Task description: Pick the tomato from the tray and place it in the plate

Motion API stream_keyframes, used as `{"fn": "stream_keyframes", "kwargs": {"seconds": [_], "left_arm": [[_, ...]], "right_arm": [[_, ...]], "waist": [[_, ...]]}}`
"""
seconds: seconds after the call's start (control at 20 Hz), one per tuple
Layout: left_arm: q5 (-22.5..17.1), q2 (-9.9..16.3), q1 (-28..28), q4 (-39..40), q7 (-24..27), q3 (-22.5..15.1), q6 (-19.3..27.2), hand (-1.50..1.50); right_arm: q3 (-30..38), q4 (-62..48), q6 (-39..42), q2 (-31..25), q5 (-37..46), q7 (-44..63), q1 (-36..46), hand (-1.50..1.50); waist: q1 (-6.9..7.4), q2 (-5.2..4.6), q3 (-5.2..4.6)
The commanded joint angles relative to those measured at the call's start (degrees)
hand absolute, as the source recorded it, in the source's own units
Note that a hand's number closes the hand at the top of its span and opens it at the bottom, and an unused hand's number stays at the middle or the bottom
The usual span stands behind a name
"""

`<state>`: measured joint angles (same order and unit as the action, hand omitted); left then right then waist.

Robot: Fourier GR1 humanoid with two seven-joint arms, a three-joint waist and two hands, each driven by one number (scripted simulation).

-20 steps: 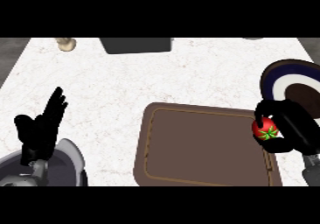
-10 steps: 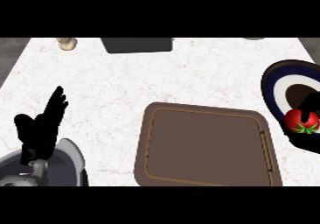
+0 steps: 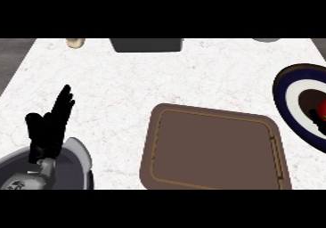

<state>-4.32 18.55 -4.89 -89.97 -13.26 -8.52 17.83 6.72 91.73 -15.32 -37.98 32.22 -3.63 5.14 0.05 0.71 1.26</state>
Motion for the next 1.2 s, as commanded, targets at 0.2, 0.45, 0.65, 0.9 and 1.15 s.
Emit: {"fn": "stream_keyframes", "kwargs": {"seconds": [0.2,0.45,0.65,0.9,1.15], "left_arm": [[-1.09,-2.32,3.06,5.38,1.62,-0.92,-1.68,0.00],[-0.42,-2.81,0.01,5.57,-1.31,-1.22,-0.98,0.00],[-0.08,-4.05,-0.39,5.84,0.14,-2.52,-1.23,0.00],[-0.47,-3.06,2.30,4.33,-0.76,-2.46,-1.94,0.00],[0.53,-5.09,1.65,4.67,-0.45,-3.04,0.03,0.00]], "right_arm": [[3.07,-16.02,1.71,-2.84,-0.10,-5.72,5.20,1.50],[2.32,-26.97,7.31,-4.54,-0.89,-8.38,8.70,1.50],[-0.62,-33.89,15.73,-5.75,-1.05,-8.79,13.18,1.50],[-1.61,-42.15,17.60,-6.87,1.15,-13.91,14.37,-1.50],[0.97,-46.38,19.75,-6.38,-3.51,-27.68,18.28,-1.50]], "waist": [[0.91,-1.17,-1.23],[0.88,-1.34,-1.18],[1.63,-1.57,-1.23],[1.30,-1.18,-1.19],[0.81,-1.10,-1.13]]}}
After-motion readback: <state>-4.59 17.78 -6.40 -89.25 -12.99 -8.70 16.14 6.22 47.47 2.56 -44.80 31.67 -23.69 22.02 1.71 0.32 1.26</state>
